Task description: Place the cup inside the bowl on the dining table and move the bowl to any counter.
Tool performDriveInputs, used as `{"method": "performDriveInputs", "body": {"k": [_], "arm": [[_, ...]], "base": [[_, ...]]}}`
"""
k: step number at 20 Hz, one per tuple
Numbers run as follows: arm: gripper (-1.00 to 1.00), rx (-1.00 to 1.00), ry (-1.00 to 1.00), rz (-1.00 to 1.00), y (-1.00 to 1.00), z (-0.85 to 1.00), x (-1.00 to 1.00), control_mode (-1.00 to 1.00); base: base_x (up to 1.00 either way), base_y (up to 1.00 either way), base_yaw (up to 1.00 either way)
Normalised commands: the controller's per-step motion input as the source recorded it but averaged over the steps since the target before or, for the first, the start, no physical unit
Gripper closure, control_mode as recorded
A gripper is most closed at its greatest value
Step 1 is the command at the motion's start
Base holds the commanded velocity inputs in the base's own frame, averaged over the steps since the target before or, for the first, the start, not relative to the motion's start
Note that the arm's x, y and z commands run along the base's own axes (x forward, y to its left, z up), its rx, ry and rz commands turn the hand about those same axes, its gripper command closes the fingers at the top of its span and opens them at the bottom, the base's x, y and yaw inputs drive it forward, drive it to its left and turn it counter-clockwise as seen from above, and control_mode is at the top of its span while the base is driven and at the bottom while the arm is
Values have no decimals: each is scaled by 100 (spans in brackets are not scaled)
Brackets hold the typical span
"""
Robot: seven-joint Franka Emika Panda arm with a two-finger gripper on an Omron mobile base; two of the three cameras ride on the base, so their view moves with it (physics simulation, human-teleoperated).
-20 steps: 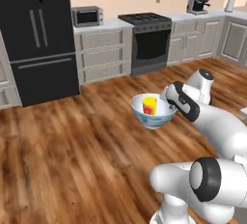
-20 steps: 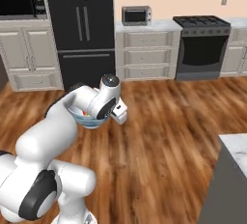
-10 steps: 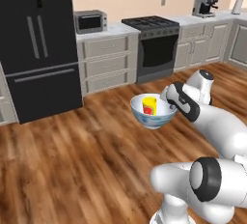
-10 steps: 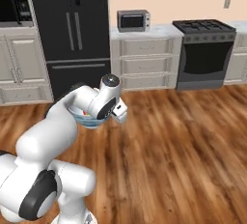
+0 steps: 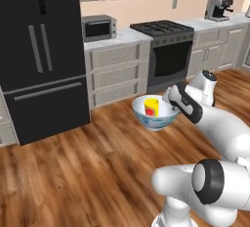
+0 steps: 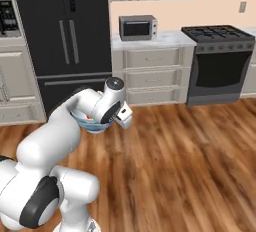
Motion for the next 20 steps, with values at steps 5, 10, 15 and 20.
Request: {"method": "performDriveInputs", "body": {"k": [5, 10, 15, 20], "arm": [[100, 0, 0, 0, 0, 0, 0, 100], [100, 0, 0, 0, 0, 0, 0, 100], [100, 0, 0, 0, 0, 0, 0, 100], [100, 0, 0, 0, 0, 0, 0, 100]], "base": [[100, -1, 0], [100, -29, 6], [97, -40, 15], [63, -55, 19]]}}
